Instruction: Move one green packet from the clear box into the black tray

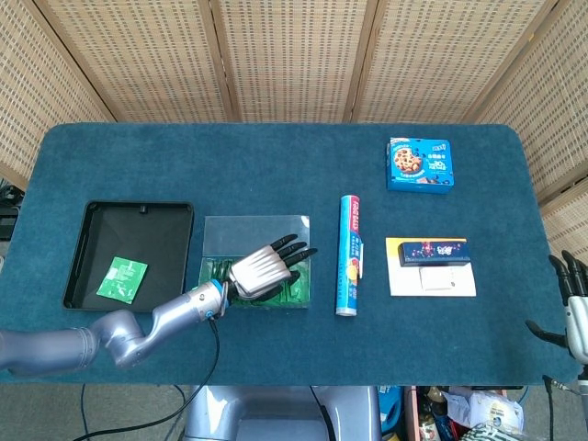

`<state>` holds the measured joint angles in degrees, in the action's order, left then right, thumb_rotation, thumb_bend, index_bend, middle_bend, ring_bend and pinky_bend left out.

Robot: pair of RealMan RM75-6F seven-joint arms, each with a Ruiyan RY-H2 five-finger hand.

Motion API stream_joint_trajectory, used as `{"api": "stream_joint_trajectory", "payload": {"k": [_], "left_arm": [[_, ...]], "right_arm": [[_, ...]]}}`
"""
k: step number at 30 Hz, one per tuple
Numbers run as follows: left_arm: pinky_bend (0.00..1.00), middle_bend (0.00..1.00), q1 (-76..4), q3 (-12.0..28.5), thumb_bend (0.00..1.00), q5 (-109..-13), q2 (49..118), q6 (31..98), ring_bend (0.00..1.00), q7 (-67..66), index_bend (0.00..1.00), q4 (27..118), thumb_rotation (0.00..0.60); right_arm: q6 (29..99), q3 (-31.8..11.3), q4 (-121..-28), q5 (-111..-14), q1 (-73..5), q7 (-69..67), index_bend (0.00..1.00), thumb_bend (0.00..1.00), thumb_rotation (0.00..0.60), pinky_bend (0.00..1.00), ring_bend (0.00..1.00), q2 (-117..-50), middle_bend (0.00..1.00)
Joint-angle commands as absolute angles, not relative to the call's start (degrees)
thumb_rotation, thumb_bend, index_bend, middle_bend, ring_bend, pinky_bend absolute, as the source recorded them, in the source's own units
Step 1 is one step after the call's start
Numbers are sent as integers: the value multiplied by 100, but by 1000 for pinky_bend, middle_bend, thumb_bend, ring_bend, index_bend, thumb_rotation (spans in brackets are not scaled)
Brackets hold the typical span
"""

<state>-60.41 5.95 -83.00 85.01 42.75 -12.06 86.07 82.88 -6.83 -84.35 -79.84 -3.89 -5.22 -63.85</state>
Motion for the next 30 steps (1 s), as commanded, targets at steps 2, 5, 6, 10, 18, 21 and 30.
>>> {"api": "stream_joint_trajectory", "payload": {"k": [2,5,6,10,18,21,30], "left_arm": [[0,0,-6079,614,468,-8240,8638,4260,0,-1296,461,8528,600],[0,0,-6091,612,467,-8231,8697,4274,0,-1361,460,8488,600],[0,0,-6092,610,467,-8224,8711,4276,0,-1378,461,8476,600],[0,0,-6095,610,431,-8202,8747,4287,0,-1394,461,8441,600],[0,0,-6093,592,386,-8242,8742,4341,0,-1408,461,8382,600],[0,0,-6081,575,385,-8255,8759,4363,0,-1406,461,8369,600],[0,0,-6061,542,384,-8293,8834,4419,0,-1406,461,8288,600]], "right_arm": [[8285,-691,-8428,-7974,-387,-542,0,0,600,0,0,-6380,0],[8282,-697,-8422,-7964,-386,-558,0,0,600,0,0,-6376,0],[8281,-698,-8421,-7961,-385,-561,0,0,600,0,0,-6375,0],[8273,-704,-8410,-7950,-385,-585,0,0,600,0,0,-6372,0],[8252,-709,-8407,-7941,-394,-592,0,0,600,0,0,-6373,0],[8252,-710,-8407,-7942,-395,-590,0,0,600,0,0,-6373,0],[8257,-713,-8411,-7937,-390,-592,0,0,600,0,0,-6369,0]]}}
